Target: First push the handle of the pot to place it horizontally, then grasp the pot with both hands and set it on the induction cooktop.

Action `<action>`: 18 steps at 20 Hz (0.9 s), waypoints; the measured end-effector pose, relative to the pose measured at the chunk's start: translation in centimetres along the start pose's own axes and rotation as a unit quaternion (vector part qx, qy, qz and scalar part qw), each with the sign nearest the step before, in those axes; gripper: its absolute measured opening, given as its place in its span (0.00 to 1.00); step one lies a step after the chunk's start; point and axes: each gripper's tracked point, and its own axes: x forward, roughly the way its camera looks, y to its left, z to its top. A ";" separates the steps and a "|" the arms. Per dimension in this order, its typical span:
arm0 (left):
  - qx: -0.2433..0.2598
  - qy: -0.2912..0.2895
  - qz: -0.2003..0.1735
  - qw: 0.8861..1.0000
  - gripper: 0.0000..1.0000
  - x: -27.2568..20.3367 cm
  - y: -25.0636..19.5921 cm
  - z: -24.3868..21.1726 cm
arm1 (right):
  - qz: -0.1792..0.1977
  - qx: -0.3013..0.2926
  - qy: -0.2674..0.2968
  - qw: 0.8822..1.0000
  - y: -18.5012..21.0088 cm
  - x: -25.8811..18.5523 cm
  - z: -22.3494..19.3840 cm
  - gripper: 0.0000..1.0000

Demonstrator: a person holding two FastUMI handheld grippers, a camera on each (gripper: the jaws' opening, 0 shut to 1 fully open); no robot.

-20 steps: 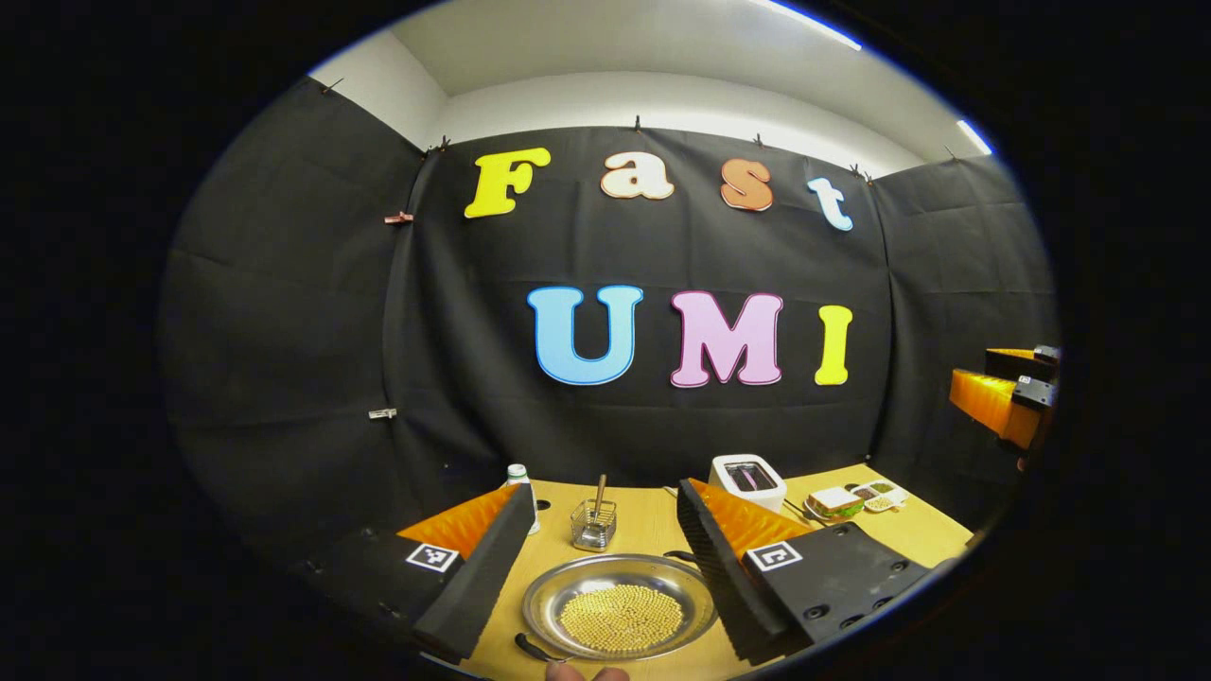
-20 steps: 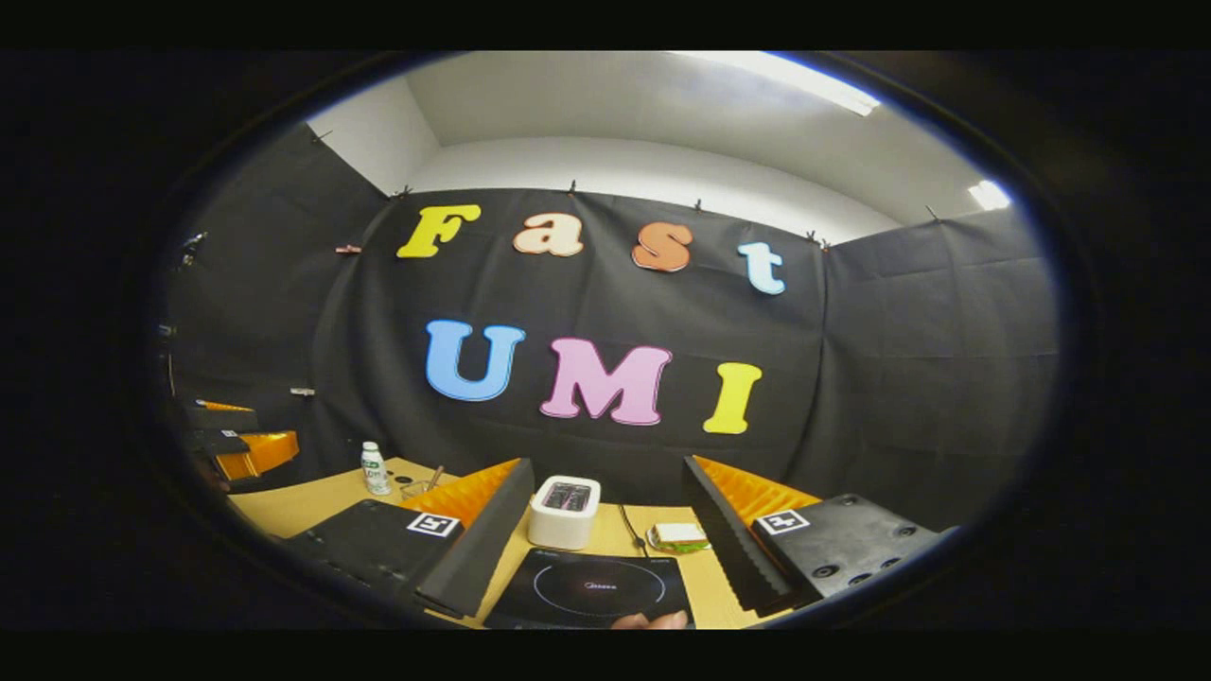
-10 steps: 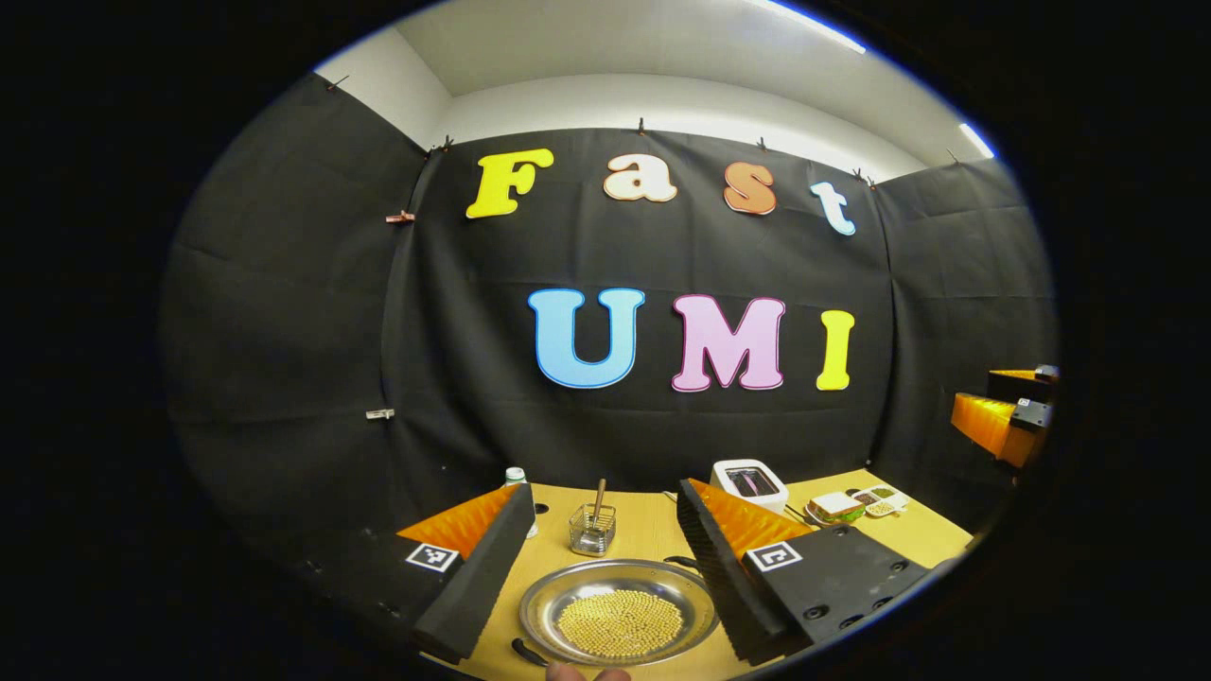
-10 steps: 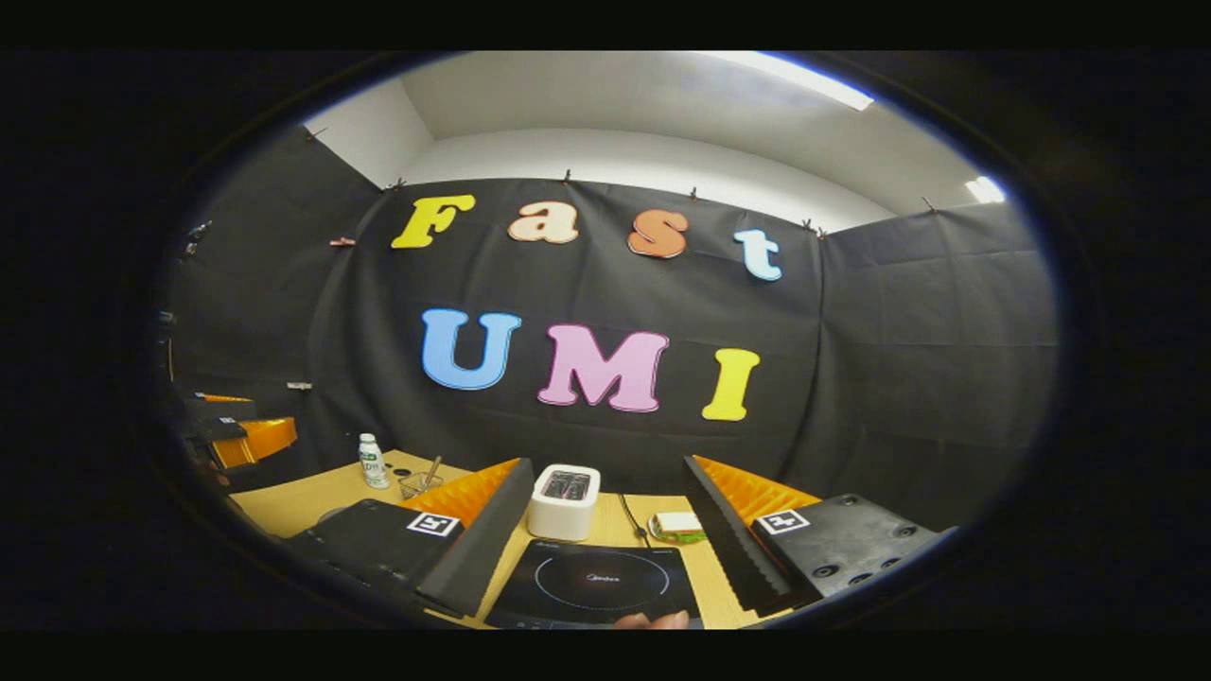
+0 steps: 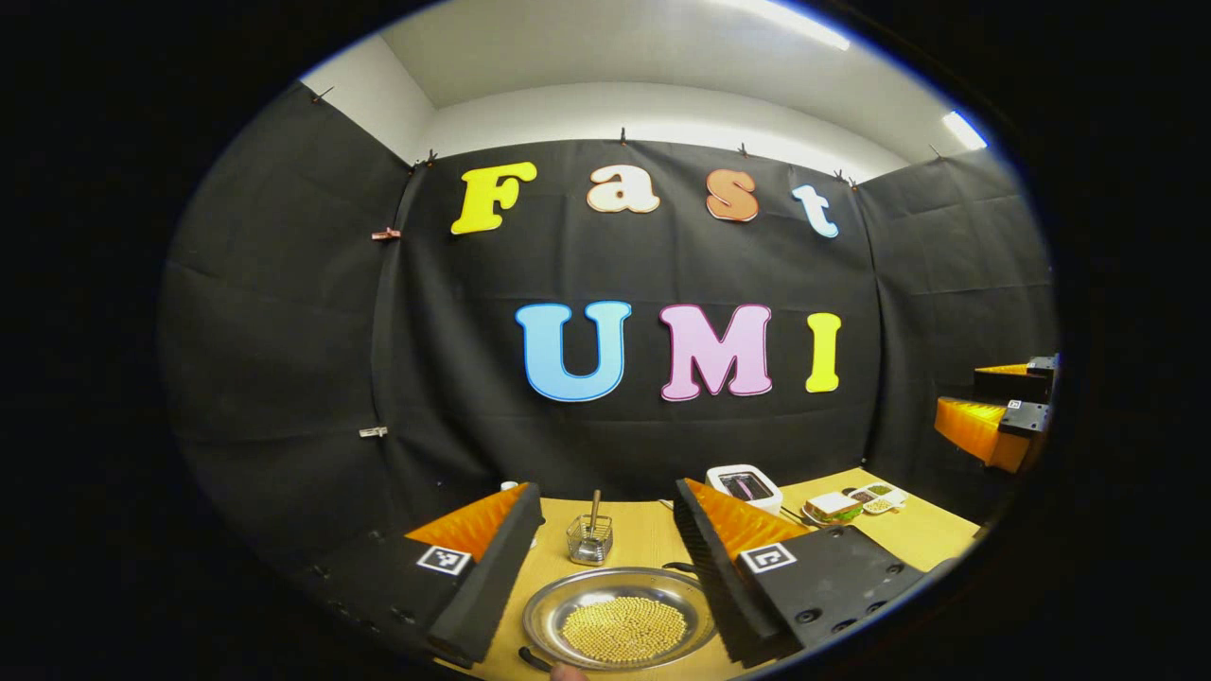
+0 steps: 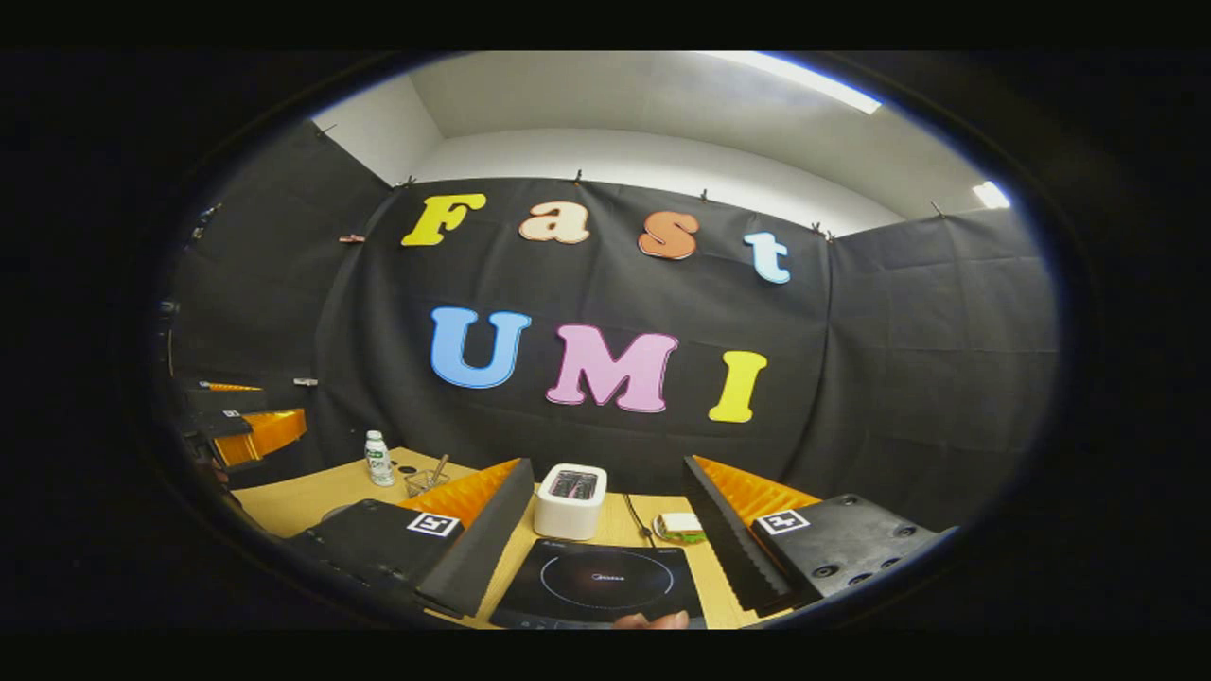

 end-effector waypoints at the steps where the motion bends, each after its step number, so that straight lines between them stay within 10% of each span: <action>1: 0.003 -0.008 0.000 1.000 0.81 -0.2 0.1 0.4 | -0.003 0.000 -0.002 1.000 -0.2 -0.1 0.0 0.98; 4: 0.020 0.005 -0.009 1.000 0.05 -0.4 0.5 0.1 | 0.006 -0.005 -0.001 1.000 0.0 0.1 -0.3 0.97; 10: 0.029 0.176 -0.145 0.973 0.05 -1.6 -2.6 -7.0 | 0.003 0.001 0.007 1.000 -0.4 0.4 -1.1 0.98; 18: -0.060 0.464 -0.228 0.854 0.05 -8.0 -4.1 -21.8 | -0.015 0.001 0.021 1.000 -2.4 0.6 -2.6 0.98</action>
